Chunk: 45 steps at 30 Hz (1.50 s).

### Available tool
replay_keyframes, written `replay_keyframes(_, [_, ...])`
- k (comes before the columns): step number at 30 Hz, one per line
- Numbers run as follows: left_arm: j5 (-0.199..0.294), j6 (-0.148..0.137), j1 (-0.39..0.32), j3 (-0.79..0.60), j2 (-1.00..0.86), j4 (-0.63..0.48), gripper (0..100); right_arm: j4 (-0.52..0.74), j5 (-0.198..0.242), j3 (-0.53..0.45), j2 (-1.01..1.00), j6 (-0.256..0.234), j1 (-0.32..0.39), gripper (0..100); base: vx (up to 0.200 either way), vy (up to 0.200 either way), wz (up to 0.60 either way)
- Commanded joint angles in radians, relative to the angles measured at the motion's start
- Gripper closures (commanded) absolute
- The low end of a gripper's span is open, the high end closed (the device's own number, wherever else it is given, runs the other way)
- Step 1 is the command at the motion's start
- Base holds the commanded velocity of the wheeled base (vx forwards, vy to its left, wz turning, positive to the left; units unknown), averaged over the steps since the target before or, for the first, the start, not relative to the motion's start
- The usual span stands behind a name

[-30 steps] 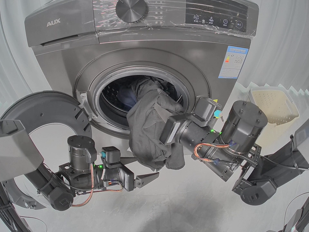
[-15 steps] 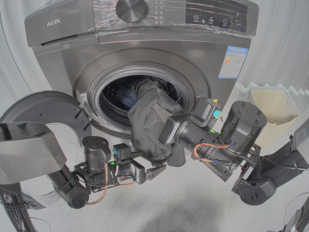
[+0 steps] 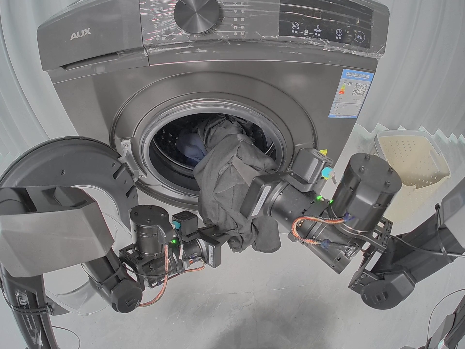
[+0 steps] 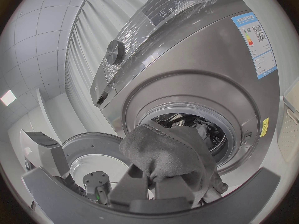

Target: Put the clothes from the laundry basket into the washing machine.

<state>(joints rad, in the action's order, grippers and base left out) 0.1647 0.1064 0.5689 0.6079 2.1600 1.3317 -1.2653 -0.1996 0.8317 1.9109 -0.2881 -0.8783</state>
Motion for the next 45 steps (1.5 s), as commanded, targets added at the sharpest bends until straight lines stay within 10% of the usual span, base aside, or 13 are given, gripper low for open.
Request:
replay_keyframes(1, [-0.005,-0.002,0.009,-0.03,-0.048,0.02,100,0.0,0.0,0.0,0.011,0.003,0.009,100,0.0,0.0,0.0])
replay_keyframes(12, [0.03,-0.005,0.085,-0.329,-0.348,0.127,100,-0.003,0.005,0.007,0.054,0.027,0.039,100,0.0,0.0,0.0])
replay_keyframes(17, [0.121,0.004,0.08,-0.416,-0.431,0.208,100,-0.02,0.011,-0.002,0.054,0.029,0.039,100,0.0,0.0,0.0])
replay_keyframes(18, [0.122,-0.004,0.077,-0.41,-0.428,0.213,100,-0.026,0.011,-0.006,0.054,0.027,0.039,0,0.0,0.0,0.0])
replay_keyframes(31, [0.124,0.056,0.039,-0.243,-0.44,0.216,100,-0.039,0.011,-0.106,0.105,0.03,0.028,0,0.0,0.0,0.0])
replay_keyframes(45, [0.018,0.09,0.012,-0.146,-0.436,0.216,100,-0.039,0.06,-0.227,0.1,0.066,0.055,0,0.0,0.0,0.0])
